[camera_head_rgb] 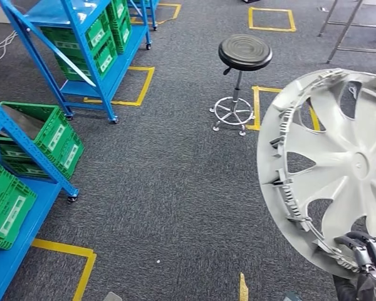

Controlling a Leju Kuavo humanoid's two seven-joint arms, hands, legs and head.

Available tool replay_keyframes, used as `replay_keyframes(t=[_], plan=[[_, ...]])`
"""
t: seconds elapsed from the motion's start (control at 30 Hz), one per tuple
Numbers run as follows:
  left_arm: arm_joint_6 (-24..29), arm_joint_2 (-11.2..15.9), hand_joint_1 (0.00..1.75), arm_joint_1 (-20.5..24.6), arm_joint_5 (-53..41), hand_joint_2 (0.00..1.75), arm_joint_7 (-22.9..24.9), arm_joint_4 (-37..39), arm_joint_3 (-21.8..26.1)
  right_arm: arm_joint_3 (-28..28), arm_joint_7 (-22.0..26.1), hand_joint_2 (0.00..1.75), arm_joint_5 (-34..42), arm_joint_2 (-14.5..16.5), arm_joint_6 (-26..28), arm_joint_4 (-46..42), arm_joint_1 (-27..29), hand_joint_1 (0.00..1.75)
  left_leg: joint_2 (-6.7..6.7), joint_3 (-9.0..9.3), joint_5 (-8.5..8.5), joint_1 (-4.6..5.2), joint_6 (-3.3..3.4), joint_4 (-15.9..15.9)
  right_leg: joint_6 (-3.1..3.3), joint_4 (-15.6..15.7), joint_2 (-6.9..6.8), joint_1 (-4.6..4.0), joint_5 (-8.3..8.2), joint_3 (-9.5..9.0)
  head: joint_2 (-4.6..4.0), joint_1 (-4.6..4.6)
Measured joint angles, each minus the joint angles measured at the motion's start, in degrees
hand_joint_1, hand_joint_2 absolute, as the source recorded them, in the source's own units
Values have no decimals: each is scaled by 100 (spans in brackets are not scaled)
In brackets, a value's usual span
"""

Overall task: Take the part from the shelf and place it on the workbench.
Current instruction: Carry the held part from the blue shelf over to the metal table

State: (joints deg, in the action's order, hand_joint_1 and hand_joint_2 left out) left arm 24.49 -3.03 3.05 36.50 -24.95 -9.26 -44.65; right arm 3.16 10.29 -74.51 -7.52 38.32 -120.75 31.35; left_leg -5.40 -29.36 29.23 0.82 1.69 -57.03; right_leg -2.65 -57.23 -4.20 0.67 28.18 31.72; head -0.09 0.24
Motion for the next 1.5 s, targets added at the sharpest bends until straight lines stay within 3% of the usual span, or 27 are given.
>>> replay_keyframes(t=[0.07, 0.13, 0.2, 0.27, 0.3, 0.33, 0.37, 0.43, 0.5, 0.57, 0.6, 0.67, 0.73, 0.8, 0.83, 0.9, 0.97, 1.0, 1.1, 1.17, 1.23, 1.3, 1.33, 1.37, 1.4, 1.43, 1.5], plan=[[1, 7, 0, 1, -12, 175, 7, 2, 6, -109, -151, 175, -72, -84, 1, 2, 37, 175, -82, 0, 19, 0, -49, -14, 85, 11, 120, -13, -21, 14, 0, 1], [7, 13, 0, 11, -49, 175, 17, 2, 6, -185, -340, 175, -151, -157, 4, -15, 114, 175, 89, -54, 168, -30, -108, -180, 152, 23, 229, -2, -46, 27, 0, -7], [30, 16, 0, 8, -79, 175, 31, 2, 5, -217, -481, 175, -176, -211, 7, -69, 214, 175, 383, -308, 536, -55, -145, -794, 209, 31, 335, 2, -62, 36, 0, -17], [56, 13, 0, -17, -87, 175, 39, 2, 4, -222, -554, 175, -158, -242, 8, -147, 334, 175, 482, -640, 845, -62, -143, -1542, 236, 28, 471, -10, -67, 47, 0, -15], [64, 10, 0, -29, -83, 175, 40, 2, 4, -222, -566, 175, -148, -254, 8, -178, 388, 175, 490, -716, 851, -62, -135, -1707, 239, 25, 552, -15, -70, 49, 0, -16], [67, 7, 0, -36, -75, 175, 41, 2, 4, -223, -571, 175, -138, -265, 8, -202, 435, 175, 503, -696, 739, -62, -120, -1656, 239, 20, 637, -18, -72, 48, 0, -16], [68, 5, 0, -36, -69, 175, 42, 2, 4, -226, -570, 175, -133, -276, 8, -221, 469, 175, 540, -581, 536, -62, -99, -1390, 238, 13, 723, -19, -74, 44, 0, -17], [67, 7, 0, -25, -57, 175, 48, 4, 4, -231, -566, 175, -127, -301, 8, -253, 513, 175, 800, -256, 126, -74, -42, -622, 221, -11, 883, -22, -76, 50, 0, -14], [63, 12, 0, -13, -52, 175, 63, 9, 4, -230, -566, 175, -122, -322, 8, -280, 521, 175, 1016, -78, 3, -81, -16, -173, 165, -33, 1026, -12, -95, 102, 0, -11], [56, 2, 0, -2, -51, 175, 82, 10, 4, -227, -561, 175, -118, -334, 9, -293, 549, 175, 959, -59, 19, -74, 0, -100, 82, -23, 1156, 13, -135, 175, 0, -12], [52, -4, 0, 7, -57, 175, 90, 10, 4, -223, -554, 175, -117, -339, 9, -303, 583, 175, 890, -55, -3, -78, 25, -72, 52, -38, 1134, 18, -130, 212, 0, -9], [52, -16, 0, 22, -94, 175, 120, 10, -1, -207, -530, 175, -114, -350, 9, -346, 645, 175, 741, -46, -48, -92, 85, -6, 7, -309, 864, 6, 61, 381, 0, 13], [53, -26, 0, 10, -157, 175, 190, 10, -20, -177, -505, 175, -113, -358, 9, -403, 684, 175, 578, -53, -56, -80, 115, 11, -37, -979, 556, 5, 444, 686, 0, 30], [55, -38, 0, -5, -245, 175, 288, 10, -62, -134, -472, 175, -112, -359, 9, -483, 780, 175, 404, -56, -49, -68, 117, 9, -83, -1518, 472, 24, 645, 916, 0, 28], [57, -49, 0, -1, -300, 175, 340, 10, -94, -102, -447, 175, -109, -358, 9, -539, 861, 175, 325, -56, -43, -66, 114, 7, -102, -1513, 446, 36, 594, 891, 0, 28], [60, -91, 0, 27, -420, 175, 448, 10, -183, -3, -374, 175, -81, -350, 9, -684, 1049, 175, 194, -37, -23, -65, 90, 5, -122, -903, 327, 54, 270, 520, 0, 30], [62, -144, 0, 58, -518, 175, 538, 10, -280, 118, -291, 175, -34, -331, 9, -833, 1177, 175, 86, -5, 12, -39, 34, -5, -82, -209, 96, 35, 49, 107, 0, 28], [61, -167, 0, 78, -555, 175, 570, 10, -325, 169, -252, 175, -16, -317, 9, -896, 1220, 175, 35, 12, 27, -27, 5, -11, -41, -40, 31, 21, 16, 4, 0, 26], [12, -227, 0, 170, -659, 175, 619, 10, -452, 294, -132, 175, 12, -233, 9, -1016, 1357, 175, -68, 48, 64, -35, -84, -30, 88, 16, 155, 6, -7, 4, 0, 21], [-47, -271, 0, 243, -732, 175, 630, 9, -537, 349, -54, 175, -3, -156, 10, -1062, 1418, 175, 144, -37, 254, -65, -147, -269, 165, 38, 262, 24, -38, 4, 0, 8], [-91, -313, 0, 292, -811, 175, 688, 8, -623, 364, 1, 175, -55, -82, 9, -1090, 1426, 175, 418, -331, 629, -86, -175, -957, 221, 43, 385, 24, -56, 3, 0, -5], [-113, -341, 0, 308, -877, 175, 775, 8, -707, 352, 37, 175, -133, -14, 10, -1100, 1414, 175, 485, -631, 855, -88, -173, -1618, 243, 41, 540, 7, -63, 9, 0, -6], [-116, -350, 0, 314, -895, 175, 803, 8, -743, 337, 46, 175, -174, 13, 10, -1103, 1406, 175, 492, -675, 807, -88, -162, -1694, 244, 38, 623, -2, -65, 8, 0, -6], [-119, -353, 0, 323, -905, 175, 820, 8, -774, 317, 51, 175, -216, 36, 10, -1106, 1394, 175, 513, -623, 646, -86, -143, -1547, 245, 31, 709, -8, -66, 4, 0, -5], [-119, -352, 0, 335, -910, 175, 827, 8, -798, 295, 49, 175, -250, 53, 9, -1111, 1379, 175, 570, -491, 417, -85, -117, -1223, 244, 23, 789, -11, -66, -2, 0, -6], [-119, -348, 0, 348, -914, 175, 832, 8, -818, 275, 46, 175, -277, 67, 9, -1116, 1366, 175, 712, -334, 207, -84, -87, -838, 238, 14, 859, -11, -67, 1, 0, -4], [-120, -342, 0, 369, -921, 175, 840, 8, -843, 248, 41, 175, -305, 85, 9, -1126, 1338, 175, 972, -108, -4, -90, -45, -249, 196, -14, 995, -8, -78, 45, 0, -3]])
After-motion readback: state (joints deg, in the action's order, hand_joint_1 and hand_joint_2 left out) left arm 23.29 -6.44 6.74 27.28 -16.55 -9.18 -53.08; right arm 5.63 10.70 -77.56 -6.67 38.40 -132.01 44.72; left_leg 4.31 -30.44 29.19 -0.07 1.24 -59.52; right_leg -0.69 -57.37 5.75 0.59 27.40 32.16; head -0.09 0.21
